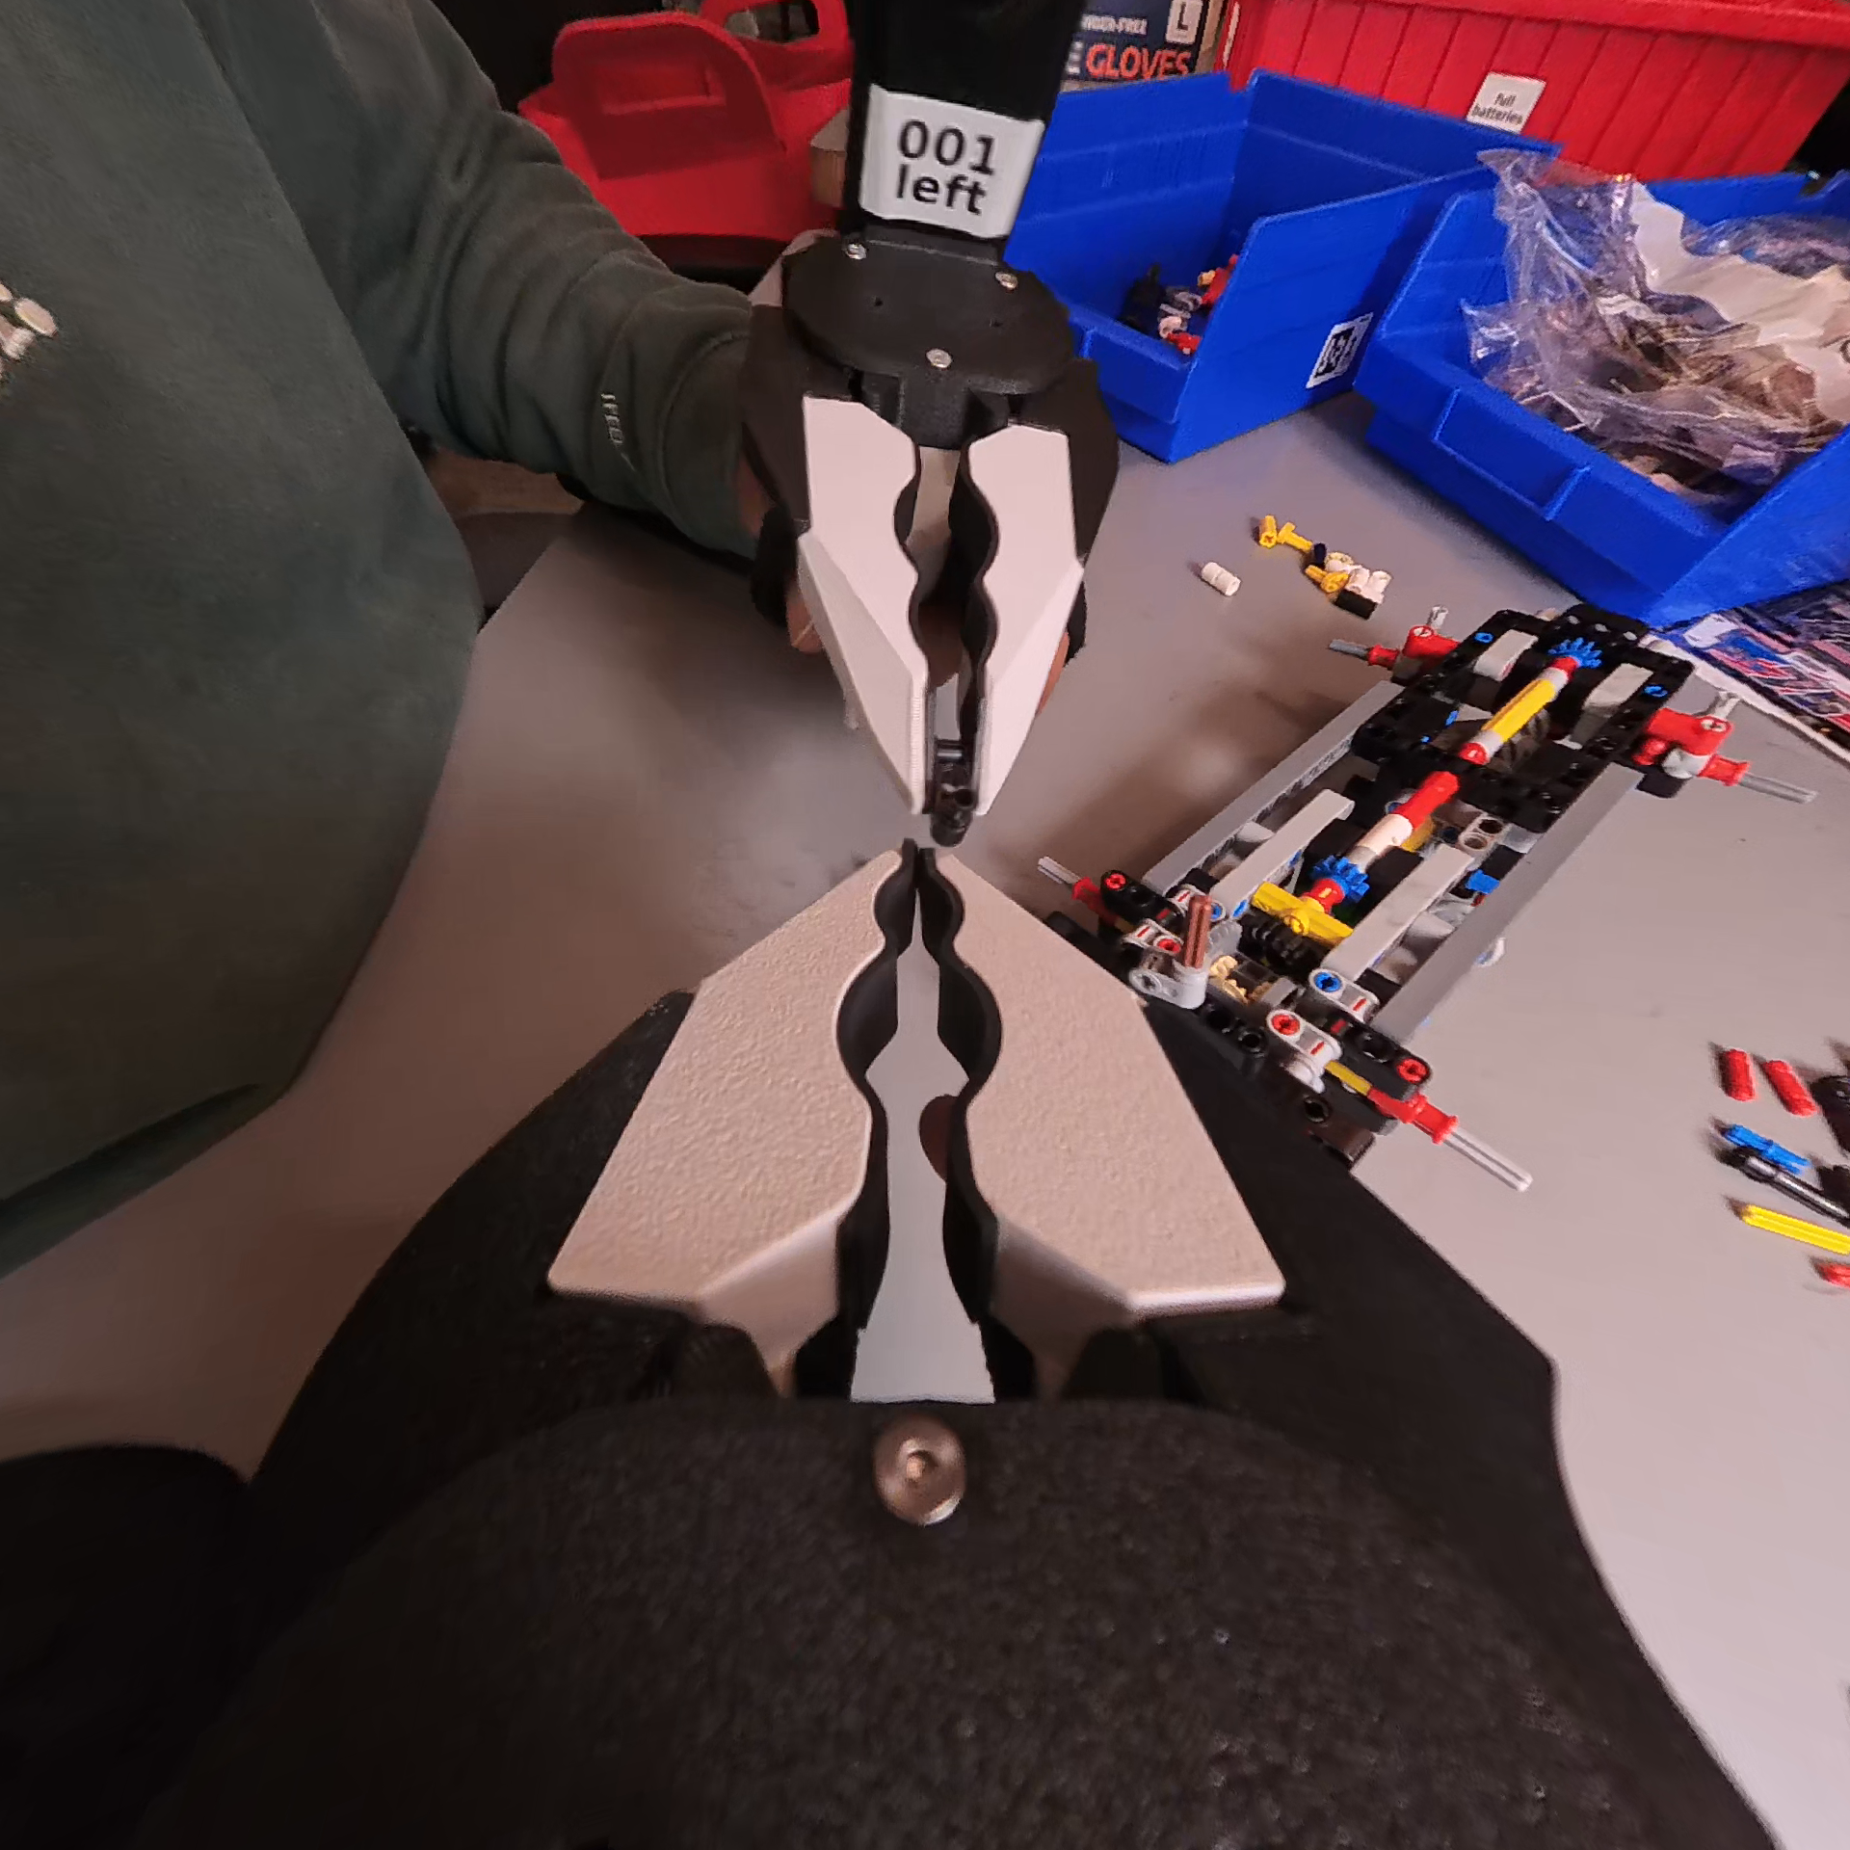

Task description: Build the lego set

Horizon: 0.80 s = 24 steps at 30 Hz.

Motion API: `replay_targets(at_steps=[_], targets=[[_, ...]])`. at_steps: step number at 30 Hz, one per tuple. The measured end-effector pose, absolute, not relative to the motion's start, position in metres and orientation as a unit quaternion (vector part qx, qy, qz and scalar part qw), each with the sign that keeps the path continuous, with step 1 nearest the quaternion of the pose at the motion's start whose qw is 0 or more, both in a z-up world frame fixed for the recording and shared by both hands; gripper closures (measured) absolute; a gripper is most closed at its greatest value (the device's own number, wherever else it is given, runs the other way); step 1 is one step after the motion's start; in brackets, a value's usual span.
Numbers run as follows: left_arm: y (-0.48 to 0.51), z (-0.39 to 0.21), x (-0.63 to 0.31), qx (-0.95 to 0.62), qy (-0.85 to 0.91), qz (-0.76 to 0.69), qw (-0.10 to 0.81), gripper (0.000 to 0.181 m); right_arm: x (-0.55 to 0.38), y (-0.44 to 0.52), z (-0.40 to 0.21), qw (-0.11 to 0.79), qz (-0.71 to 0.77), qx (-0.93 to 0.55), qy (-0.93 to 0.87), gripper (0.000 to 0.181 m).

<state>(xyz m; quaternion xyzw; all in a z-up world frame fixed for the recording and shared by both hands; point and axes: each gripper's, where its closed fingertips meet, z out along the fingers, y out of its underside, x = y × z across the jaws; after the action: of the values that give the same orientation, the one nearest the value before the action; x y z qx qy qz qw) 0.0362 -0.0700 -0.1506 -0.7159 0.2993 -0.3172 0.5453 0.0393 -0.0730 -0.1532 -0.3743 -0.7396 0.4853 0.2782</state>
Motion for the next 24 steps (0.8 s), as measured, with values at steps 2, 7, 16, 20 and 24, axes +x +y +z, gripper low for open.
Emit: replay_targets(at_steps=[2,7,16,20,24], targets=[[-0.070,-0.147,0.034,-0.712,0.288,-0.331,0.548,0.175,0.039,-0.074,-0.152,0.288,0.484,-0.369,-0.740,0.181],[-0.068,-0.140,0.031,-0.706,0.255,-0.374,0.545,0.176,0.031,-0.067,-0.148,0.332,0.471,-0.368,-0.730,0.169],[-0.074,-0.134,0.037,-0.686,0.256,-0.407,0.546,0.175,0.031,-0.077,-0.141,0.319,0.503,-0.366,-0.715,0.179],[-0.074,-0.135,0.037,-0.687,0.262,-0.402,0.547,0.175,0.032,-0.077,-0.141,0.311,0.512,-0.369,-0.711,0.179],[-0.074,-0.138,0.038,-0.691,0.271,-0.393,0.543,0.175,0.033,-0.075,-0.139,0.308,0.519,-0.371,-0.706,0.181]])
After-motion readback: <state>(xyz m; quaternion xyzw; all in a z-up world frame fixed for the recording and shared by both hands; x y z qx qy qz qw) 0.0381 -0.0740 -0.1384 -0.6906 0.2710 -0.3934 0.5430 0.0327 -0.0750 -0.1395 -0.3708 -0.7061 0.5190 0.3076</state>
